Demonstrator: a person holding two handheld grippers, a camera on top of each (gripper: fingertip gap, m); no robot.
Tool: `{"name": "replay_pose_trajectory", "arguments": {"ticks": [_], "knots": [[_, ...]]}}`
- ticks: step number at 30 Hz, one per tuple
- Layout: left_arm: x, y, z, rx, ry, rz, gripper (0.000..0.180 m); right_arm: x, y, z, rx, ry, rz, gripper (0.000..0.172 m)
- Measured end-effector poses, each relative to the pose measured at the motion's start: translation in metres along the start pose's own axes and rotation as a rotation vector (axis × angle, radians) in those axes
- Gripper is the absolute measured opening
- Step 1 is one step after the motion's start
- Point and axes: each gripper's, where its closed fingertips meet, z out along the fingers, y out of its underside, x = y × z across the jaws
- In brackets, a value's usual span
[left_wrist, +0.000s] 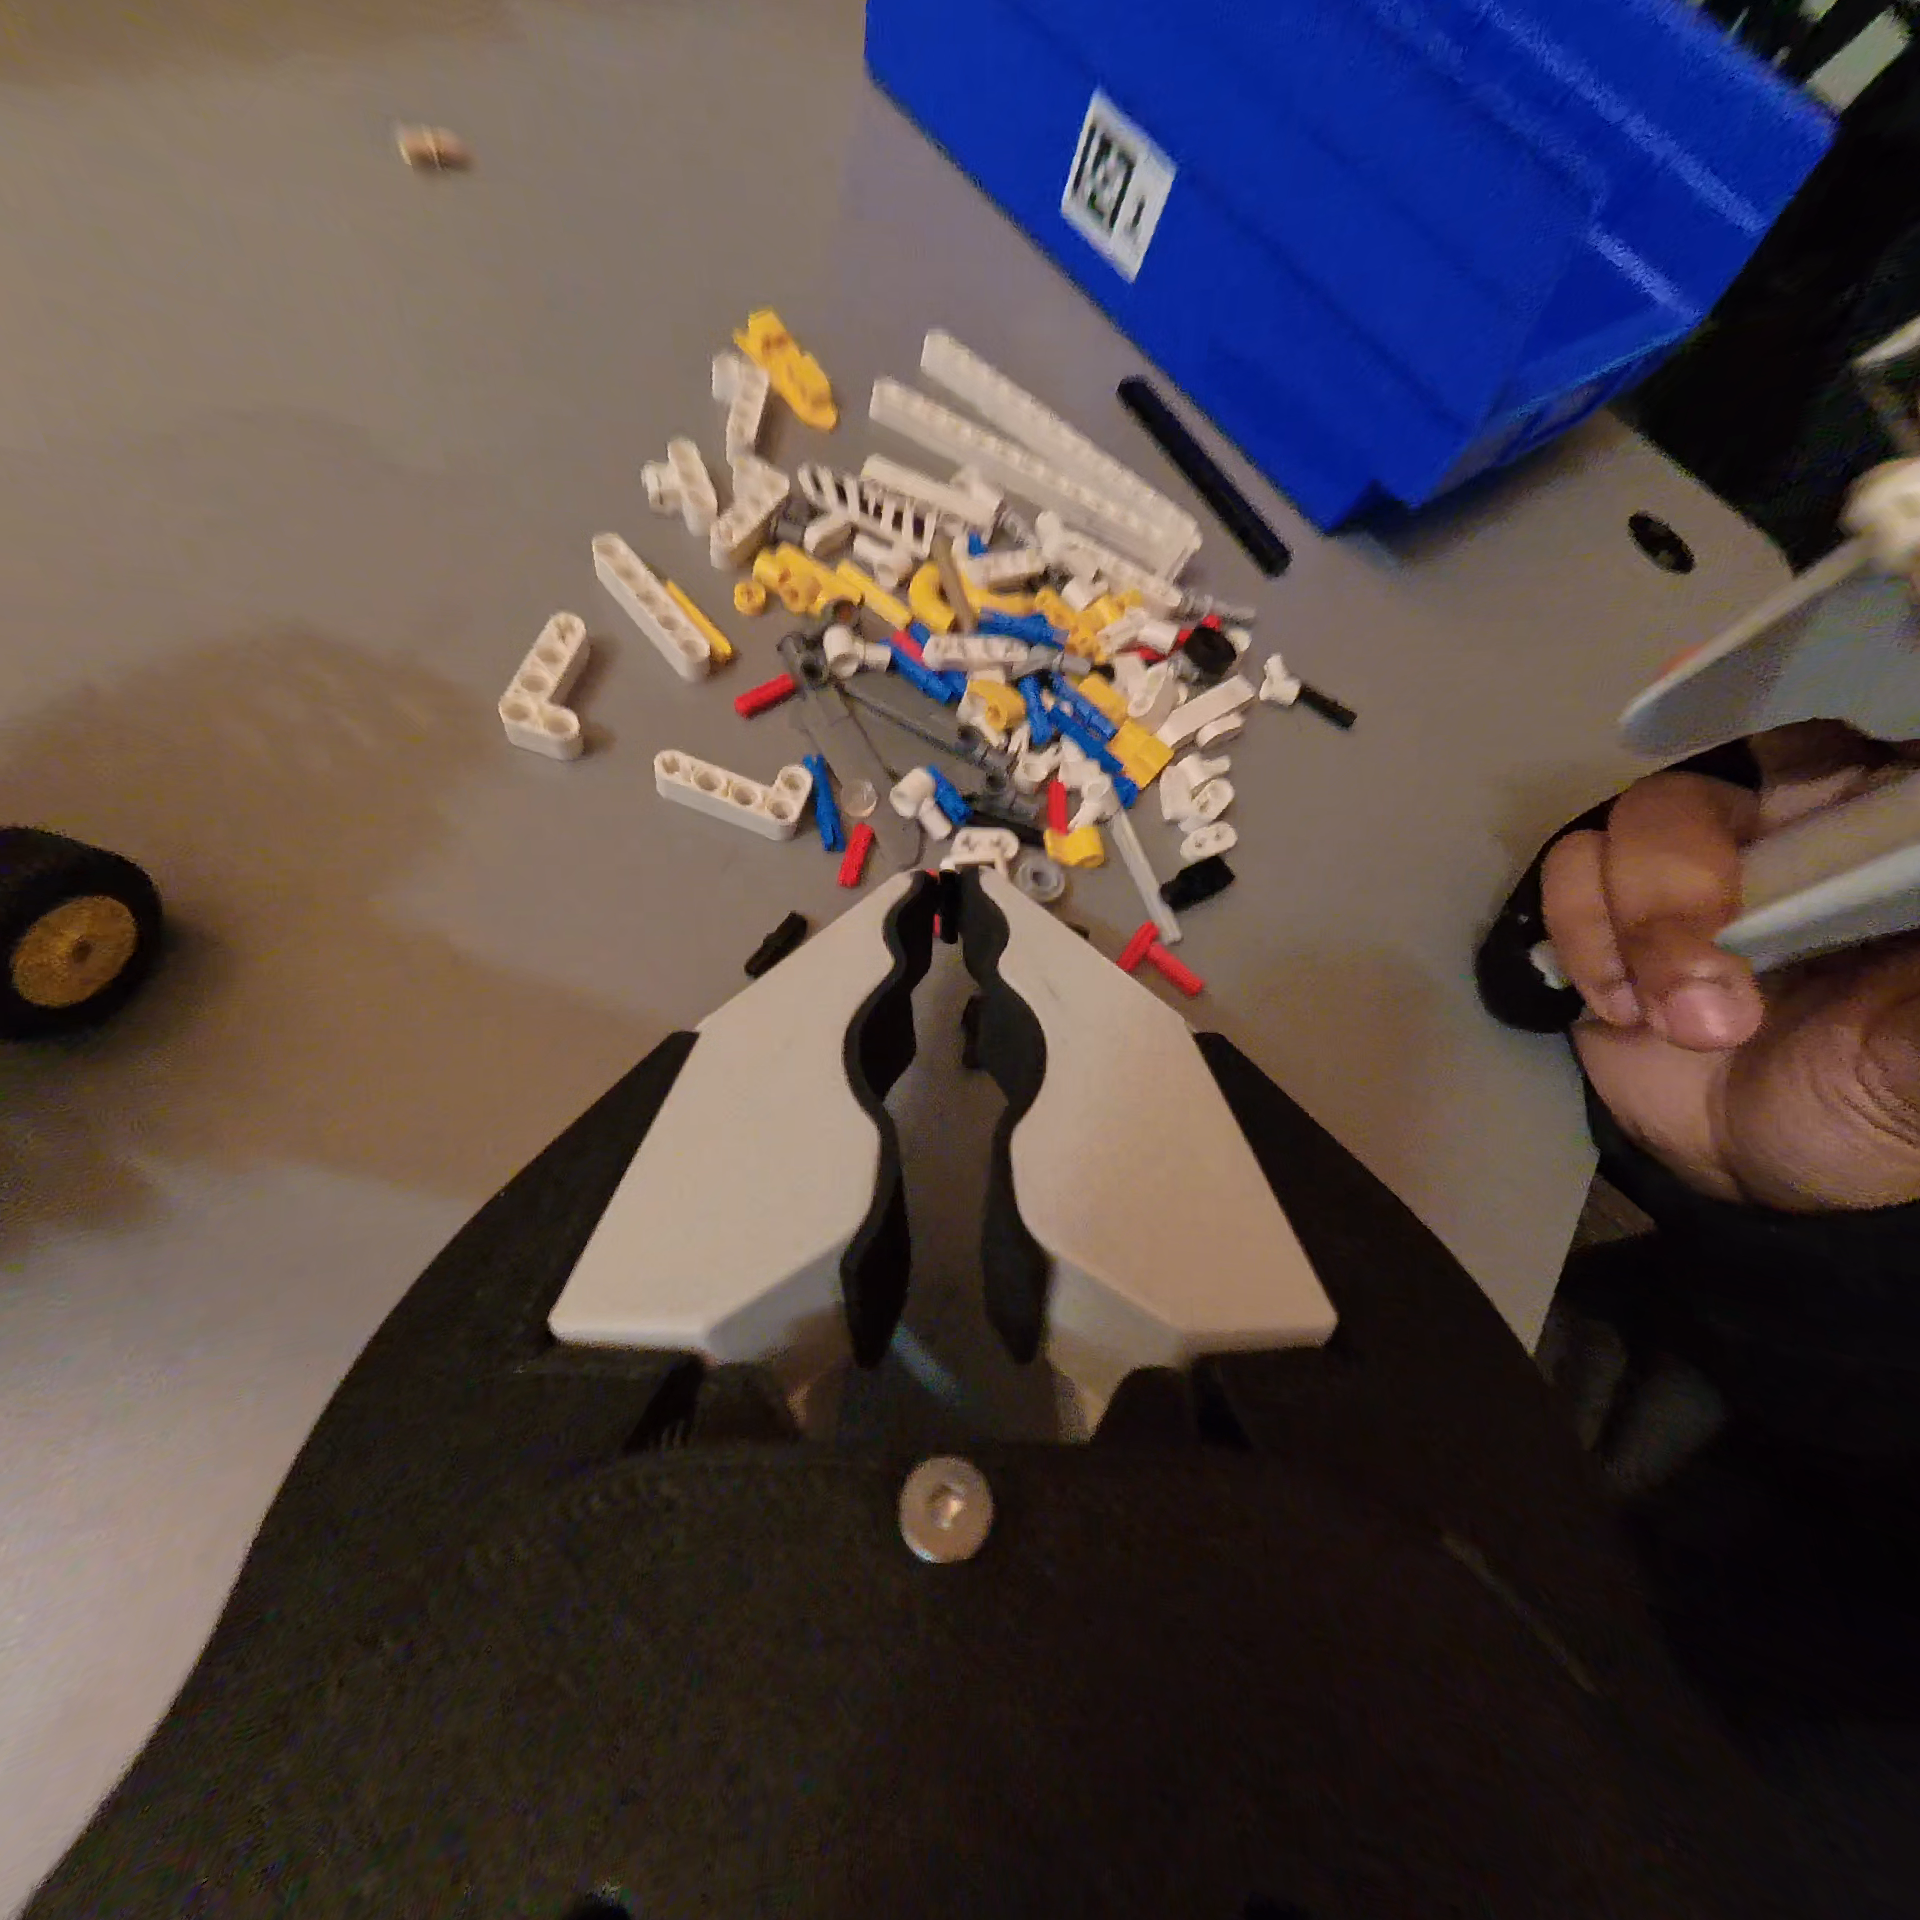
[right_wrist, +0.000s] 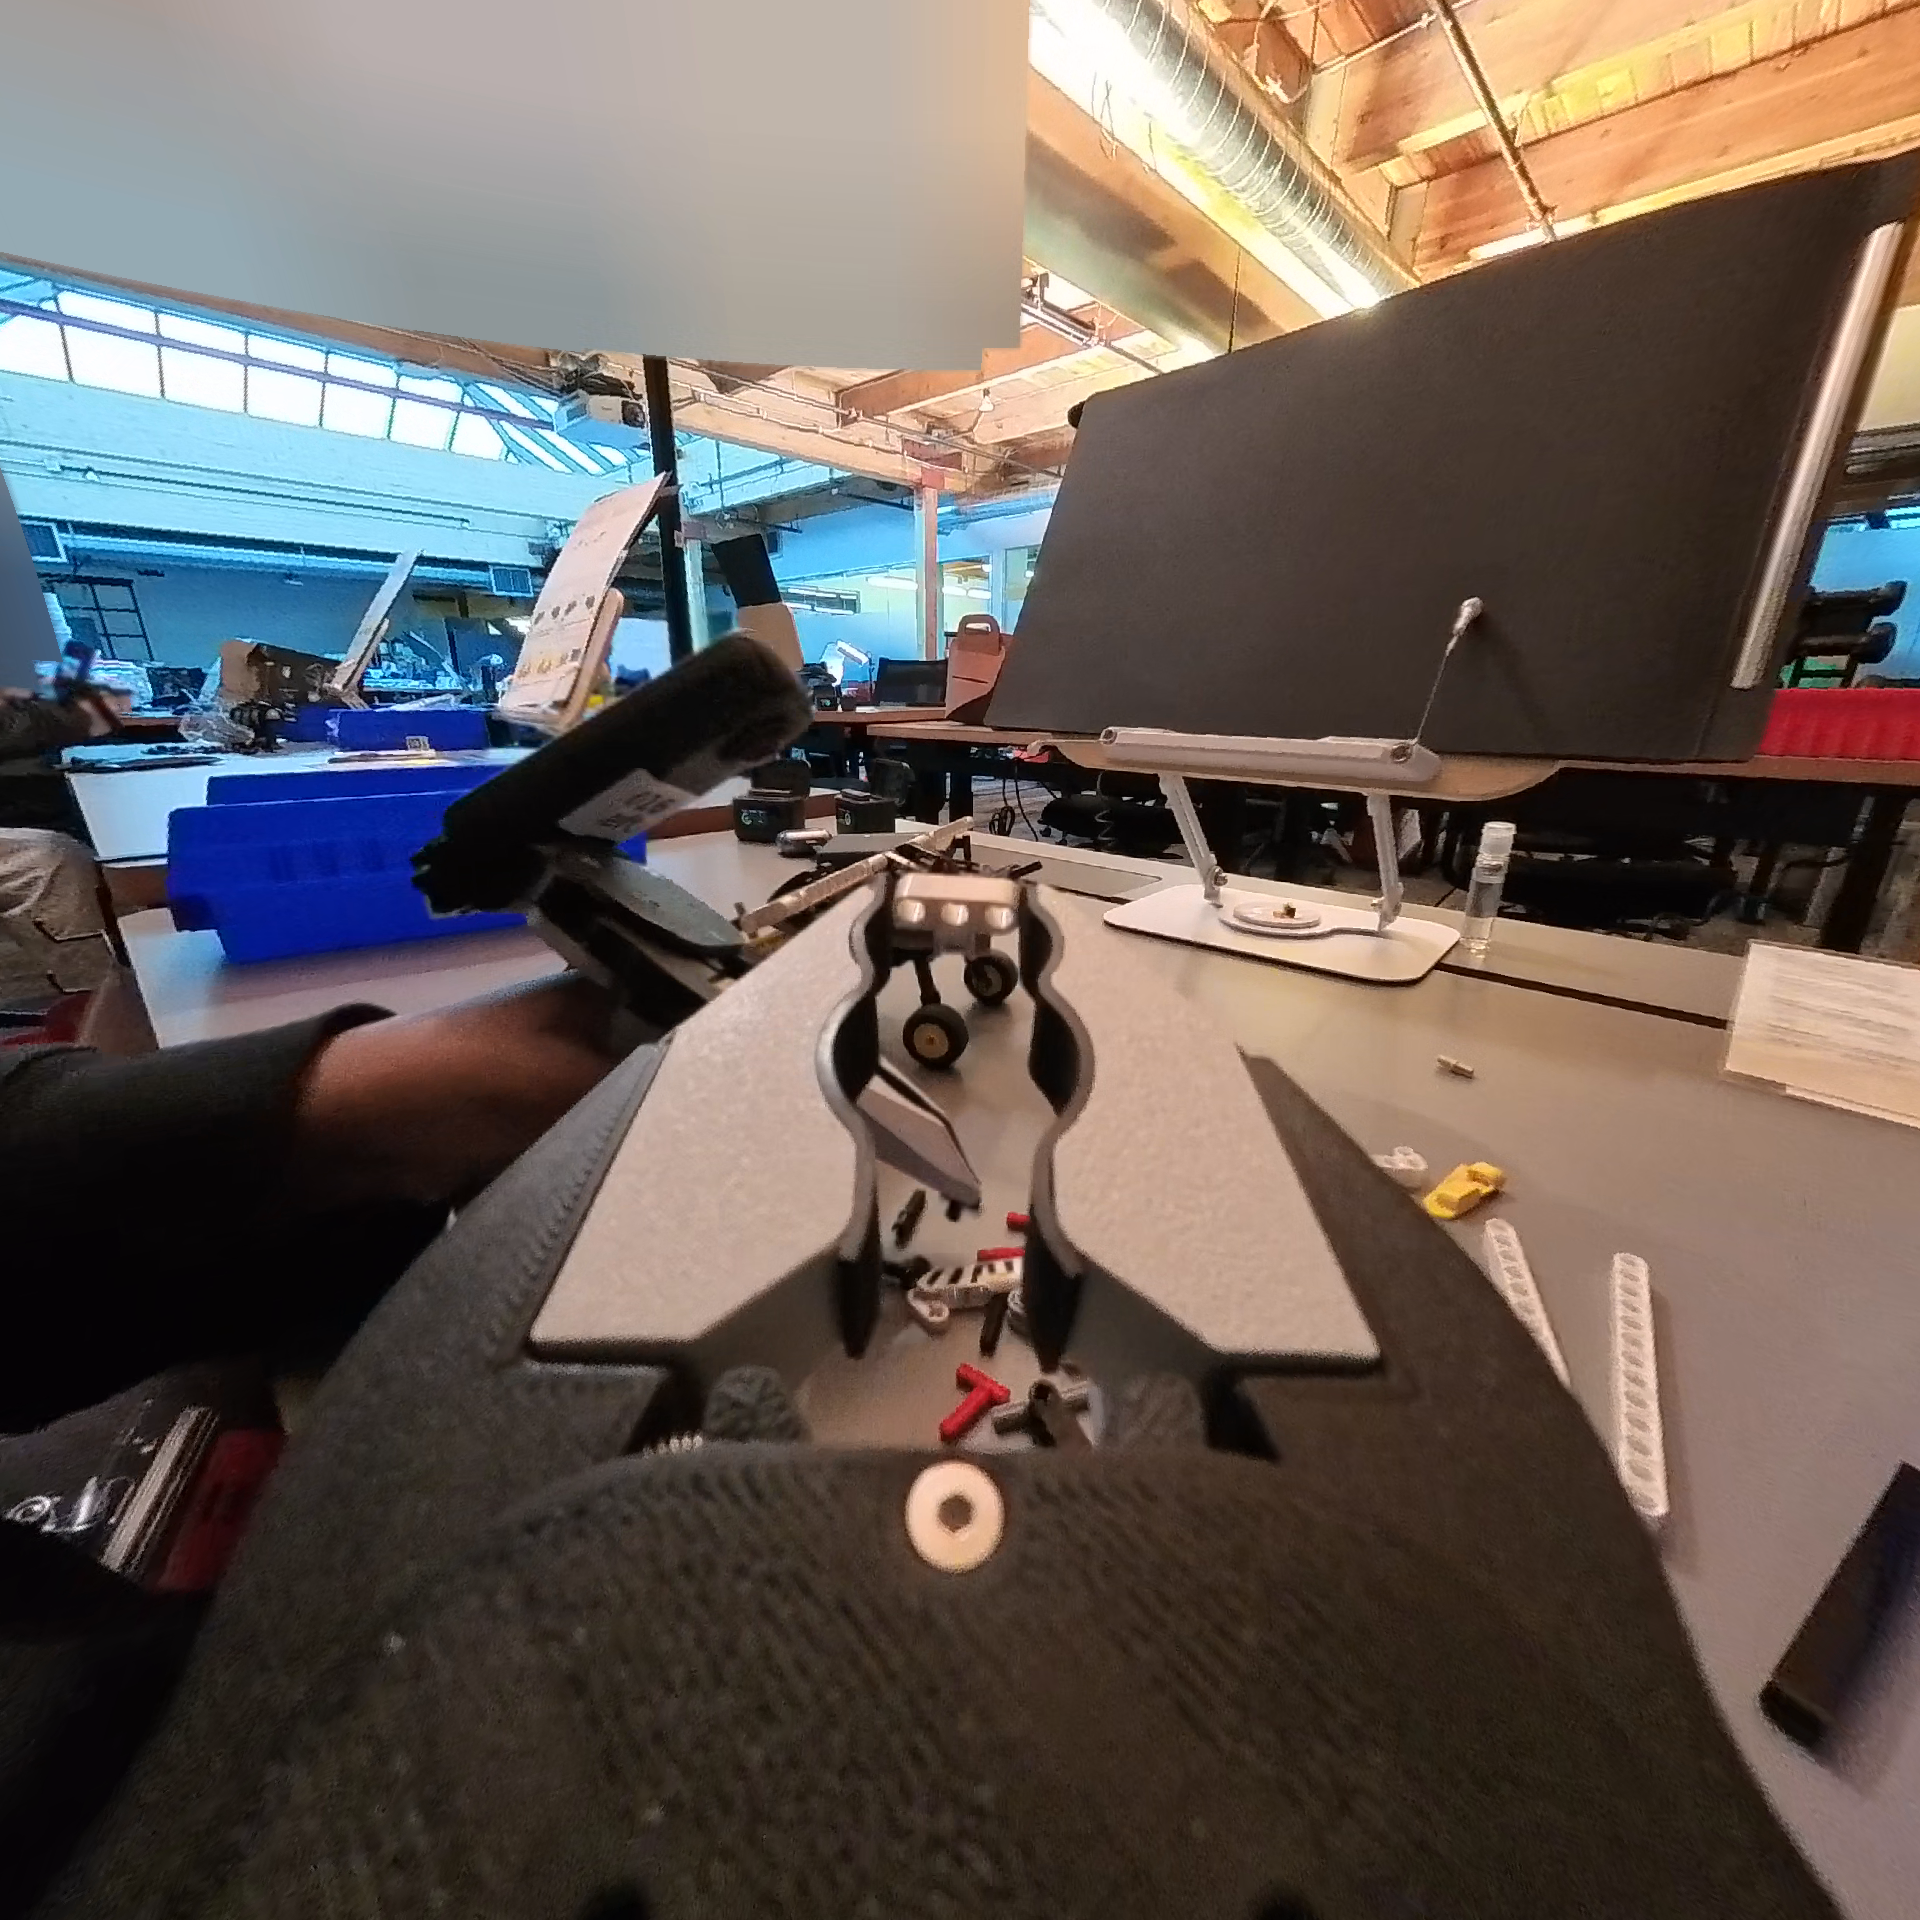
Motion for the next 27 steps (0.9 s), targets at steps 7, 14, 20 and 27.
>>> {"name": "replay_pose_trajectory", "arguments": {"ticks": [7,14,20,27], "knots": [[-0.004,0.000,0.000,0.001,0.019,-0.052,0.009,-0.002,0.009,0.005,-0.050,-0.009,-0.004,0.022],[0.004,-0.009,-0.012,0.093,0.087,-0.076,0.037,-0.003,-0.002,0.003,0.038,-0.077,0.108,0.021],[0.055,-0.031,-0.045,0.295,0.395,-0.131,0.034,-0.021,-0.049,-0.025,0.402,-0.594,0.711,0.021],[0.113,-0.041,-0.094,0.471,0.682,-0.185,0.035,-0.029,-0.054,-0.030,0.452,-0.733,0.832,0.022]]}}
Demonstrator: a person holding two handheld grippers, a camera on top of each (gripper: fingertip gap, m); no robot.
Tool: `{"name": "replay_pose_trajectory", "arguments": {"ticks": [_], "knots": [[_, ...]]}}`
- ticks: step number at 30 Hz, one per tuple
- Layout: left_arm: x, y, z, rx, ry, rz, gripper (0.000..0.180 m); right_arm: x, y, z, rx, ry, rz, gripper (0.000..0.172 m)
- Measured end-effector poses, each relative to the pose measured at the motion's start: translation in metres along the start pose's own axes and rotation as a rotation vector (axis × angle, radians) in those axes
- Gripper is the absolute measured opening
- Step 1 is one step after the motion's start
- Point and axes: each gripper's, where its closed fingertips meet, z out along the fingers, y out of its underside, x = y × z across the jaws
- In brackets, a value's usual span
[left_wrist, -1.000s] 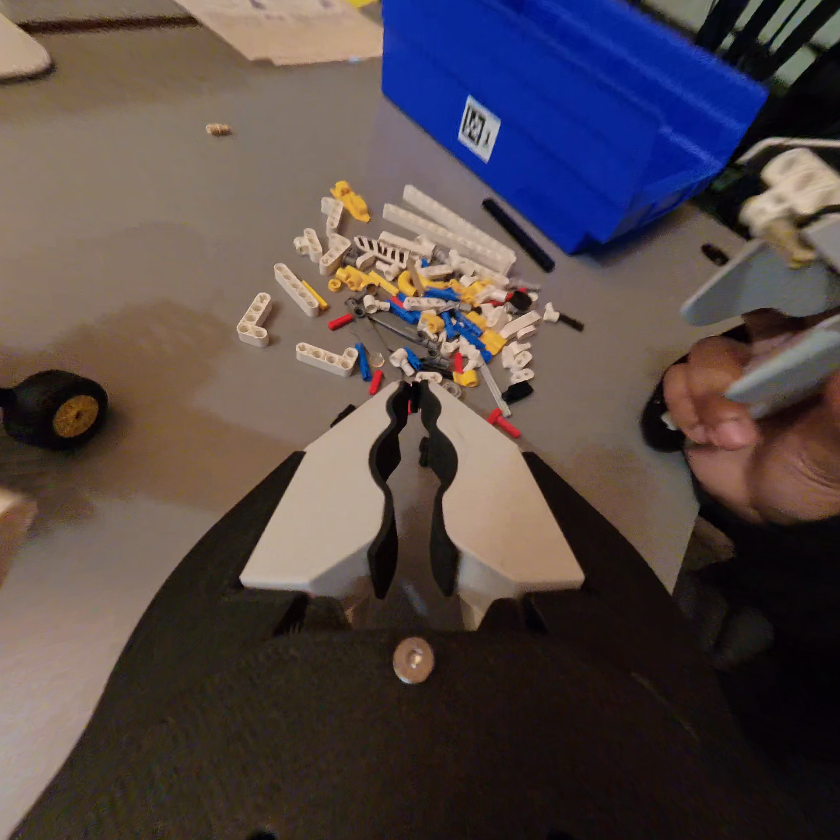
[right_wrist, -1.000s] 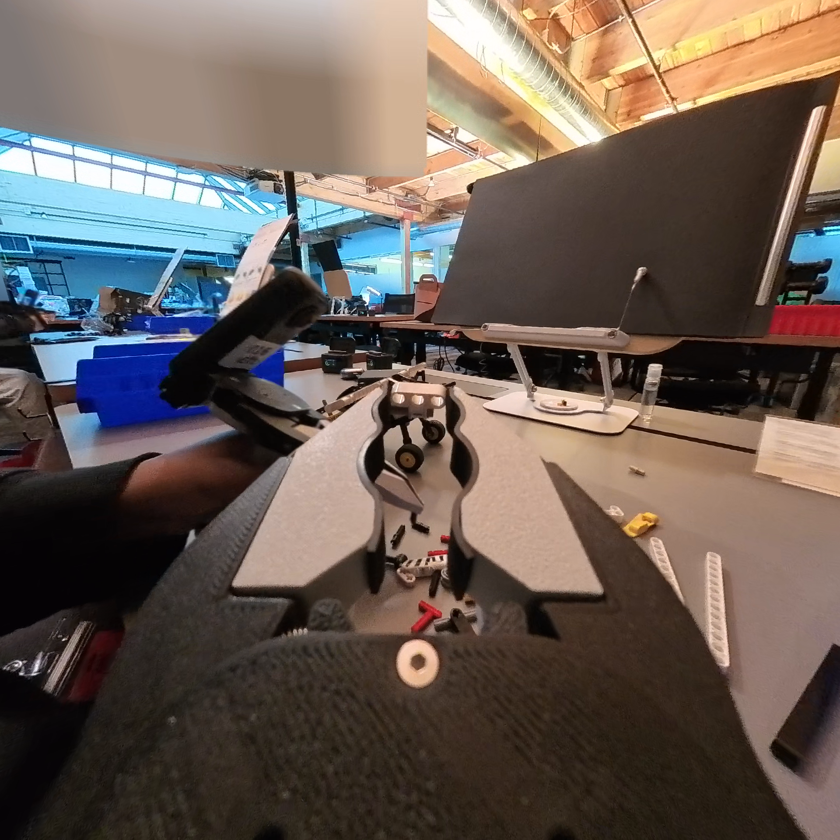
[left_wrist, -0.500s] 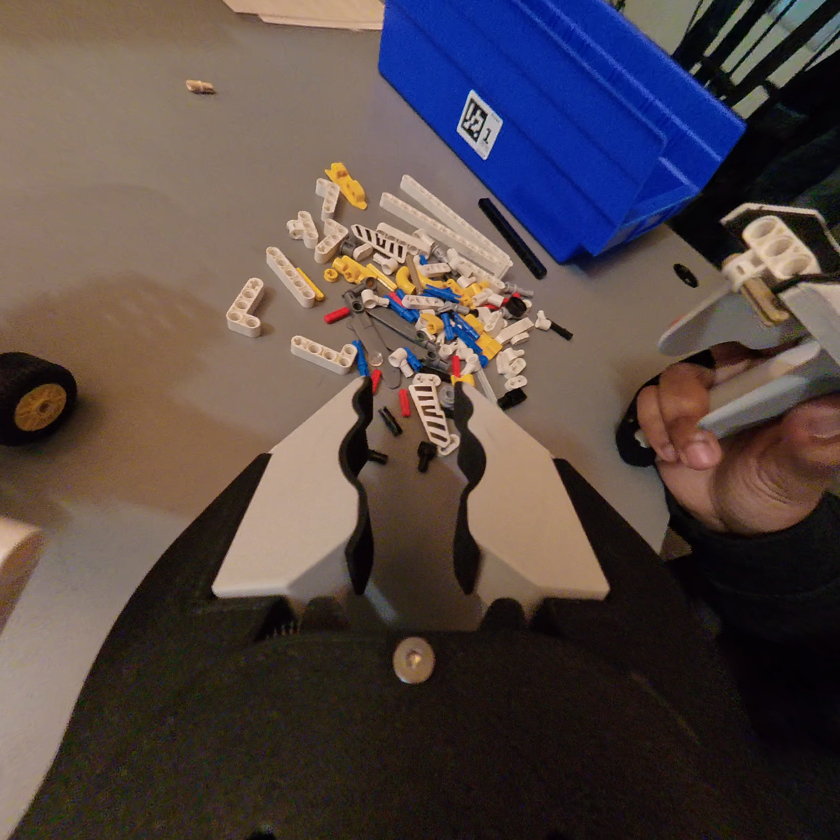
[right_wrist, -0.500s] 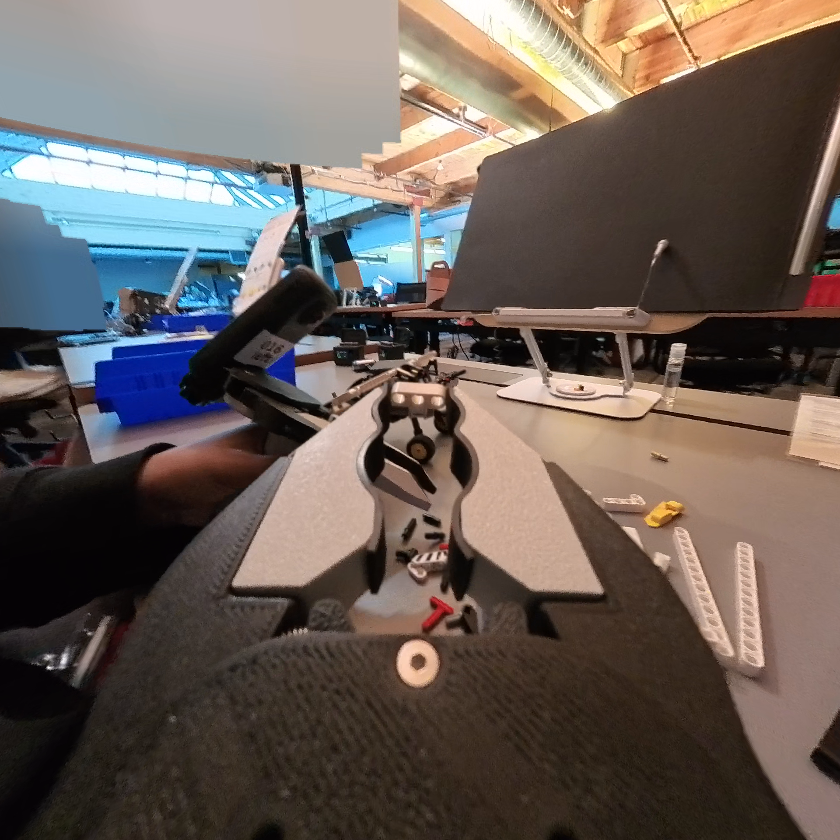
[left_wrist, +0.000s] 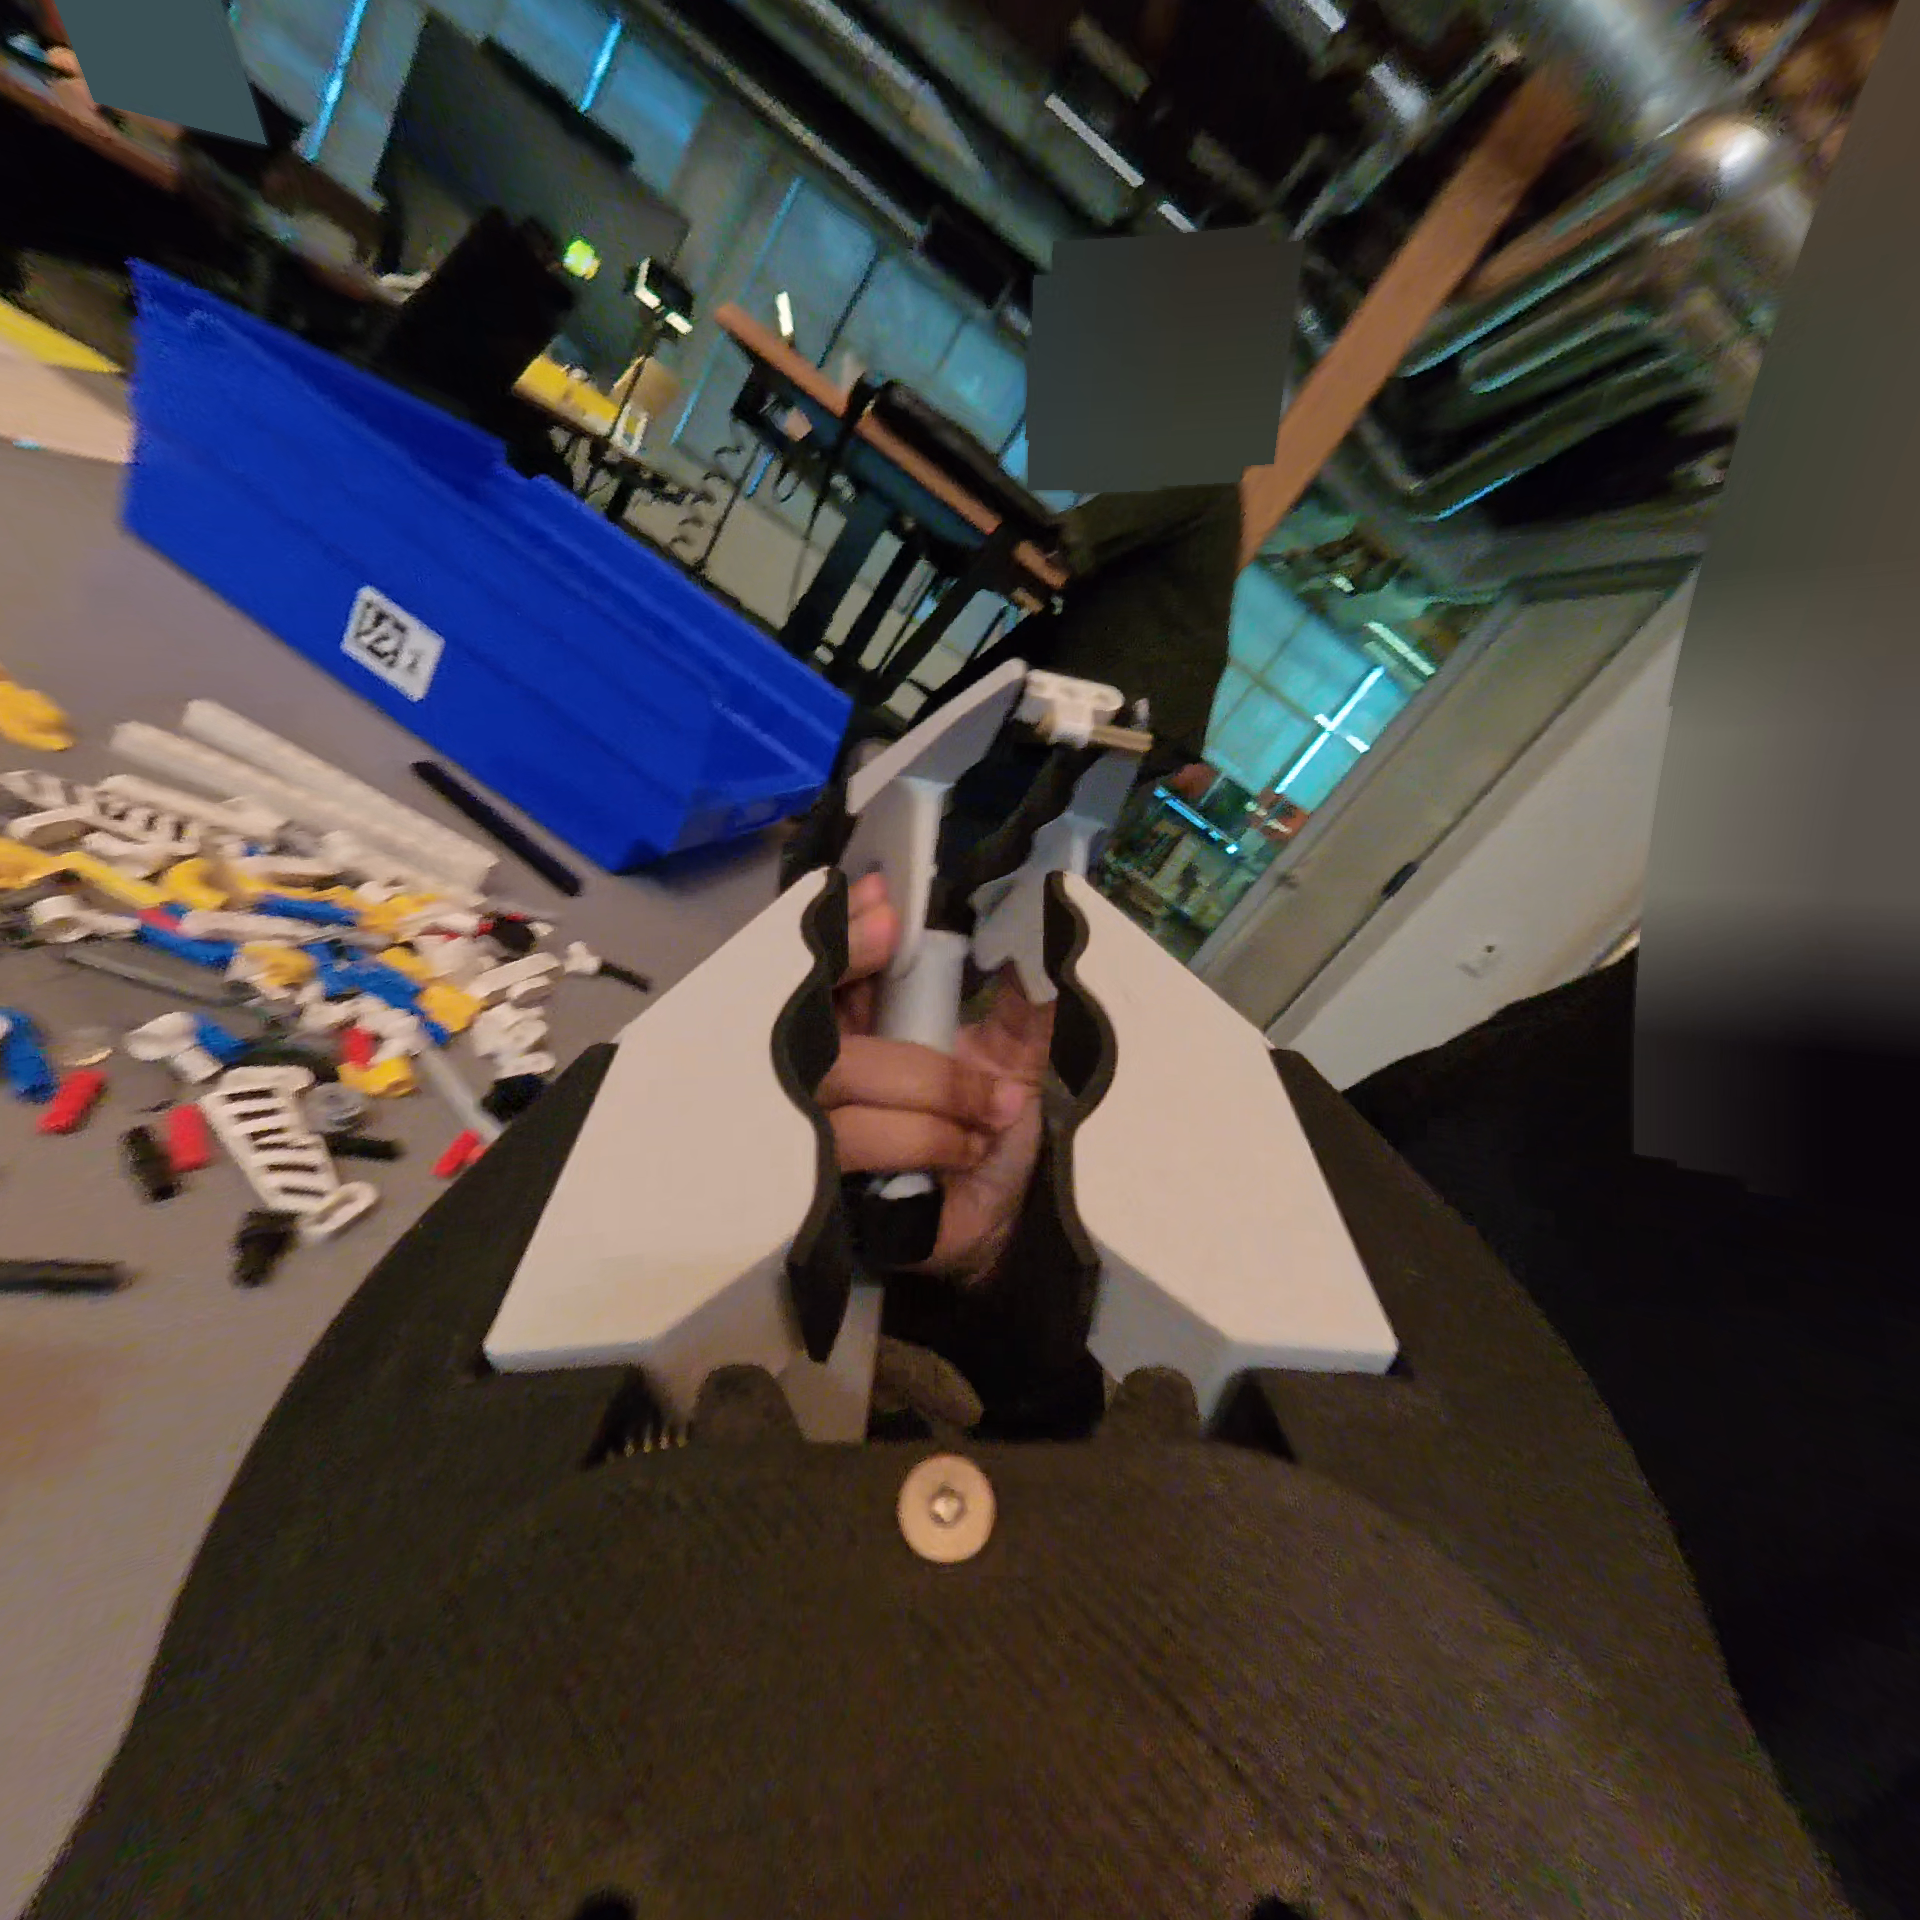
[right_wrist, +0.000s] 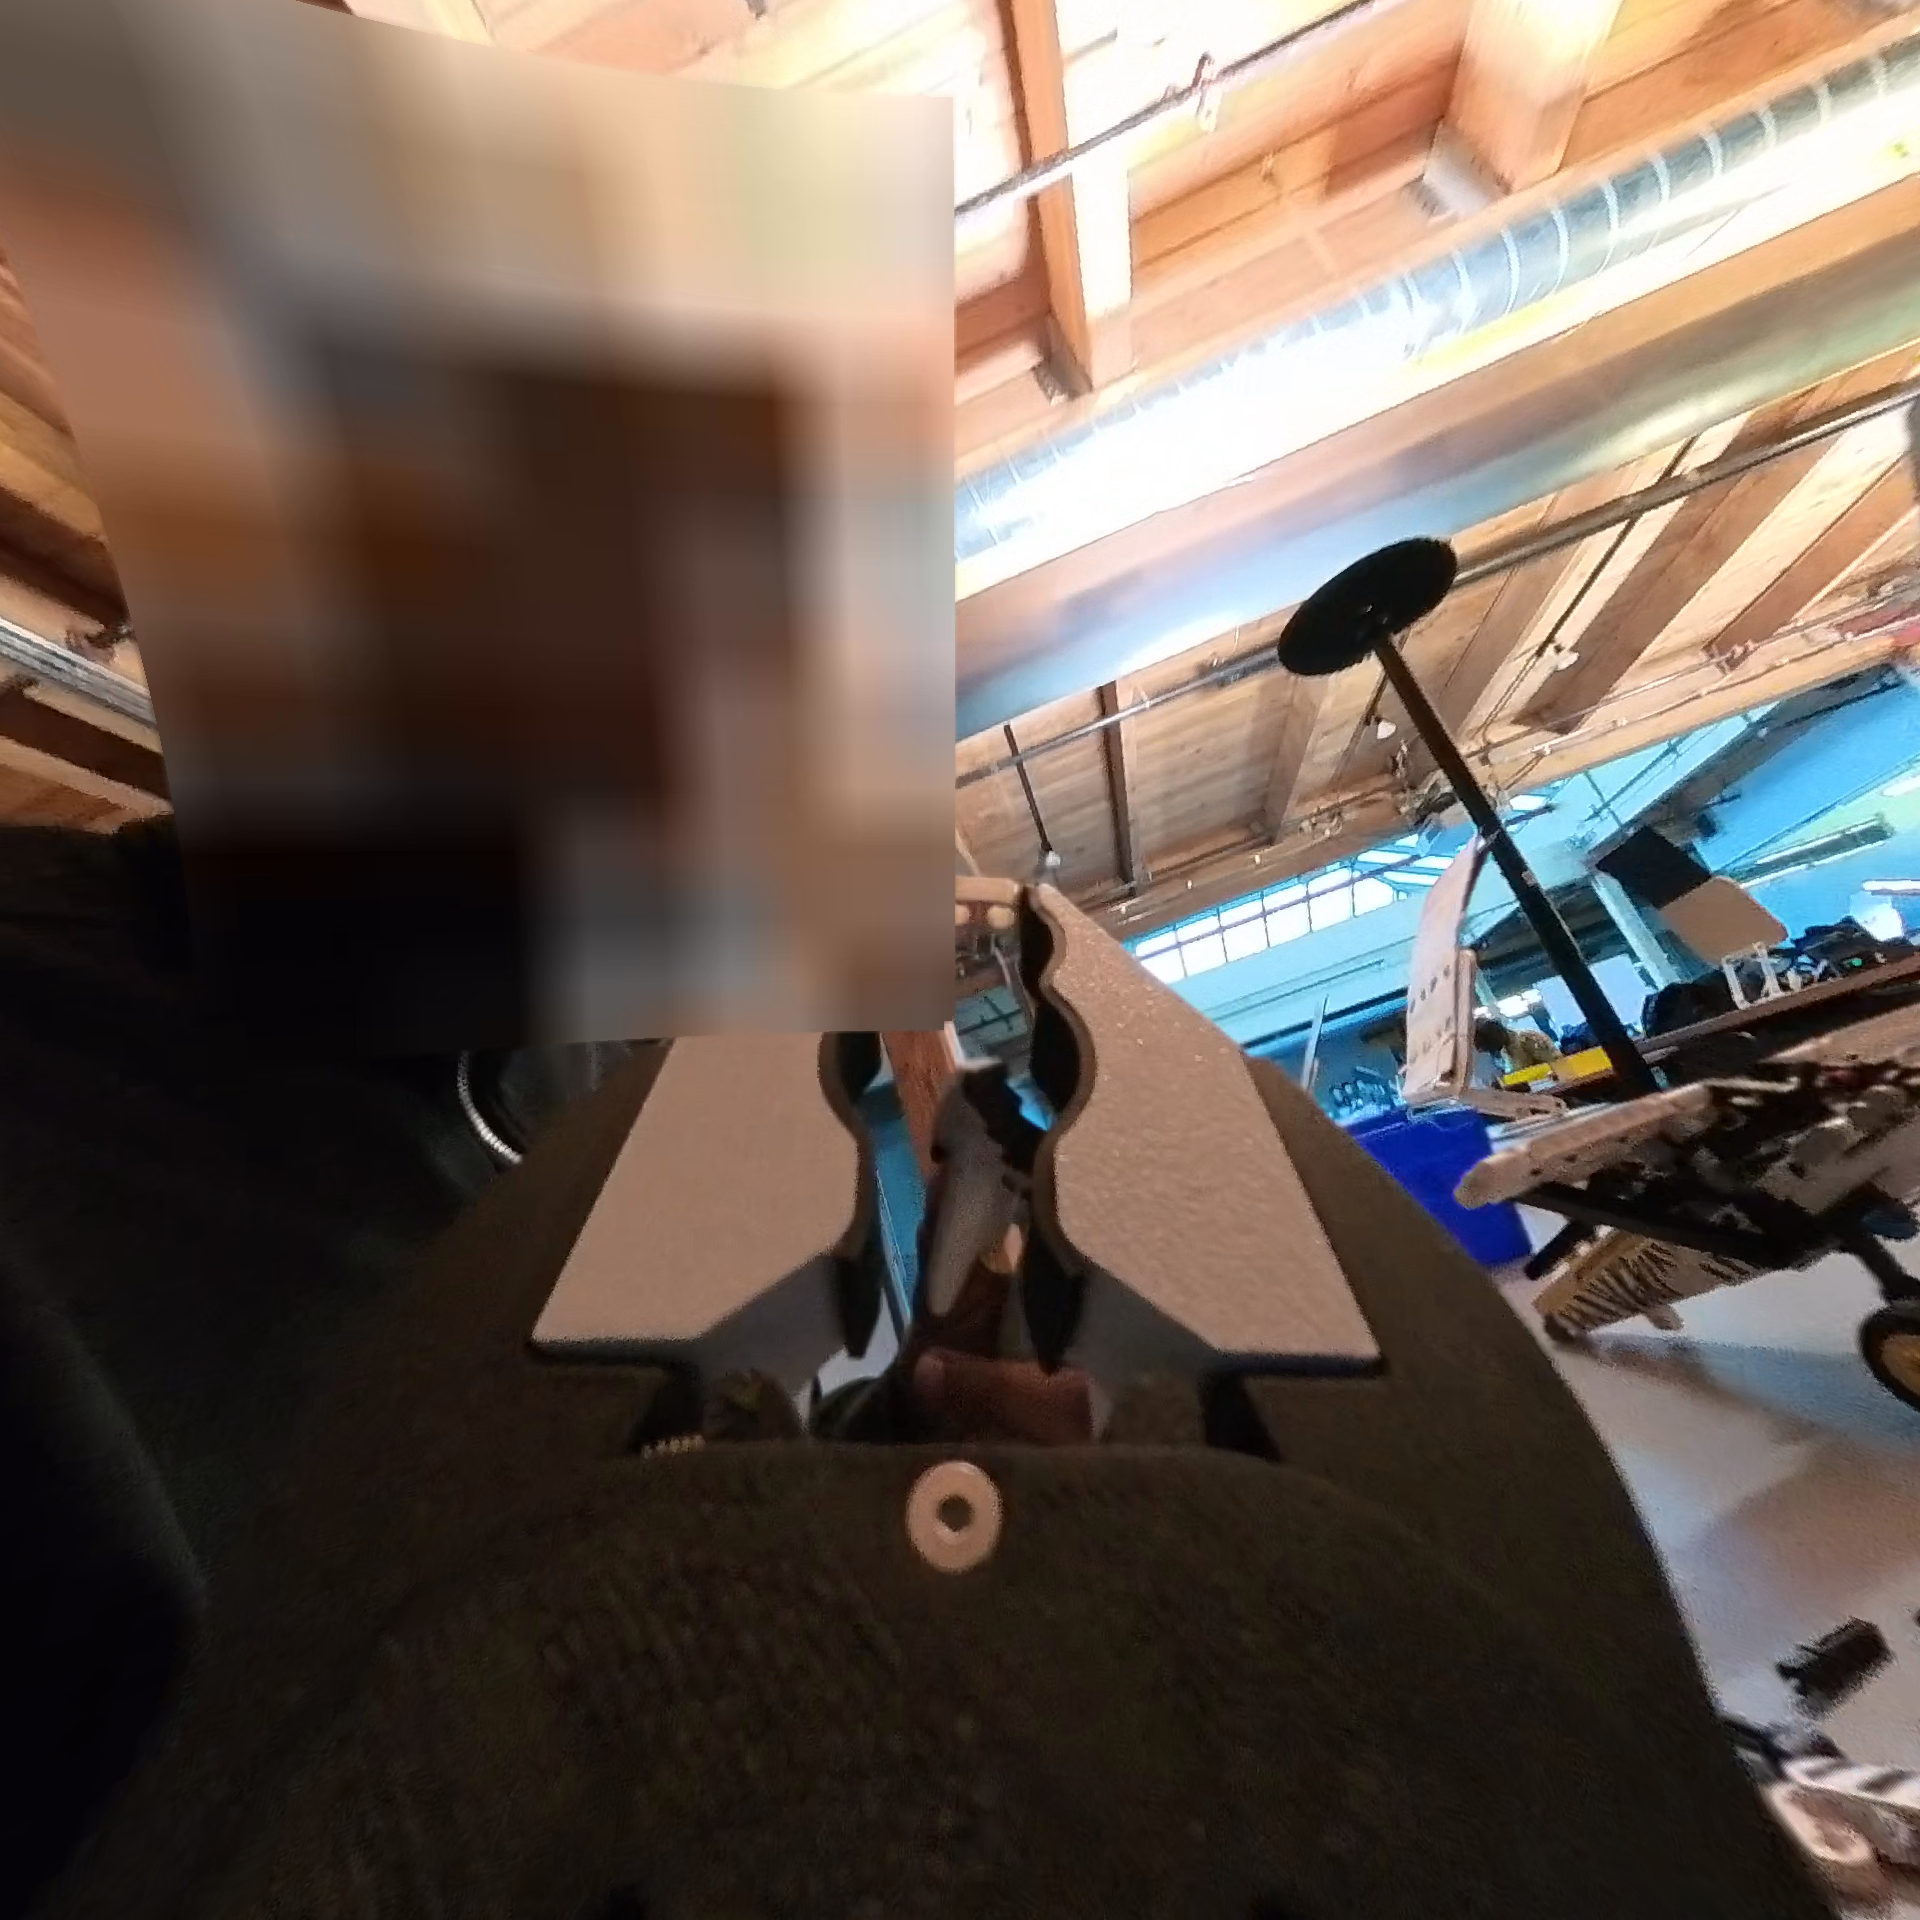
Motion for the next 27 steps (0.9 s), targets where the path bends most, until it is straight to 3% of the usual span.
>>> {"name": "replay_pose_trajectory", "arguments": {"ticks": [6,16,27], "knots": [[0.027,-0.002,0.012,0.014,0.039,0.080,0.036,-0.001,0.004,0.002,-0.014,-0.006,0.009,0.021],[0.036,-0.002,0.017,0.030,-0.016,0.197,0.035,-0.004,0.021,0.009,-0.087,-0.017,-0.001,0.022],[0.031,-0.008,0.012,0.071,-0.050,0.217,0.031,0.000,0.029,0.011,-0.131,0.009,-0.013,0.021]]}}
